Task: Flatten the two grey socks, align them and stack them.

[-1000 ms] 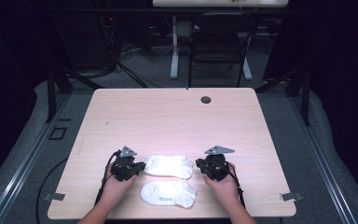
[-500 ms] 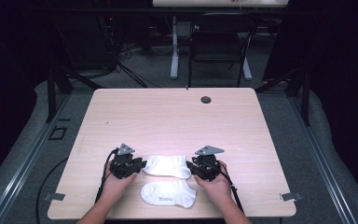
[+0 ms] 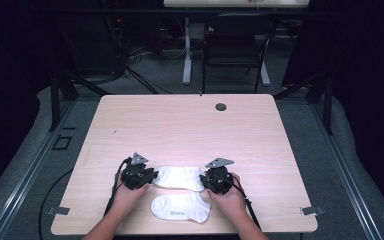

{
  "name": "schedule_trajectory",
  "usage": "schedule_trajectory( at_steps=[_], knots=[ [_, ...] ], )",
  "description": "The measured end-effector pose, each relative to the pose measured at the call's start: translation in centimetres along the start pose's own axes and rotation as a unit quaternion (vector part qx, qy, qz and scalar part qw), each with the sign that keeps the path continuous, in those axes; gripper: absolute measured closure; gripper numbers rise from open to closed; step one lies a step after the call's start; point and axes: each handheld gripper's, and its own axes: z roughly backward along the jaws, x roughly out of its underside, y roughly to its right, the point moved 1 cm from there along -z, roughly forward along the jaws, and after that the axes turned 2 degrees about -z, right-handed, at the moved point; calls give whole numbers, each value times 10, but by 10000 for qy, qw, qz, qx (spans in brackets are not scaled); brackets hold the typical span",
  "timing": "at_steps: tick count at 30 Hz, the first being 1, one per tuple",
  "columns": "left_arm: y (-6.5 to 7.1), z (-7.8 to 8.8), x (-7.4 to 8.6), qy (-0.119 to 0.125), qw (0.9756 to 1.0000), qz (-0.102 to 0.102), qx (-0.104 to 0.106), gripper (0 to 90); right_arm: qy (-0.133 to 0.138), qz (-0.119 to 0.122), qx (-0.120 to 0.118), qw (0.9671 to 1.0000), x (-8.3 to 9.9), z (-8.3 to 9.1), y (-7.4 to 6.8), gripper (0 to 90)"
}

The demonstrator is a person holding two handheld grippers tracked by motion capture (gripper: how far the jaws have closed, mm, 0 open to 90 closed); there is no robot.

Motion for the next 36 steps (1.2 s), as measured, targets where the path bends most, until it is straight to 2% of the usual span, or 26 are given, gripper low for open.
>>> schedule_trajectory(
  at_steps=[10,15,18,26,28,36],
  knots=[
    [2,0,0,1,9999,-39,94,841,-29,-62,-154,9999,0,0,1,844],
    [3,1,0,-8,9999,-19,115,885,-65,-110,-199,9997,0,1,4,857],
    [3,2,0,2,9999,-52,133,889,-42,-111,-214,9997,0,2,4,858],
    [5,10,-2,161,9996,18,220,892,123,-144,-269,9995,-2,11,4,859],
    [6,11,-2,206,9995,74,241,892,182,-176,-288,9993,-3,14,4,859],
    [8,23,-6,338,9990,37,306,892,400,-213,-435,9980,-9,30,2,859]
  ],
)
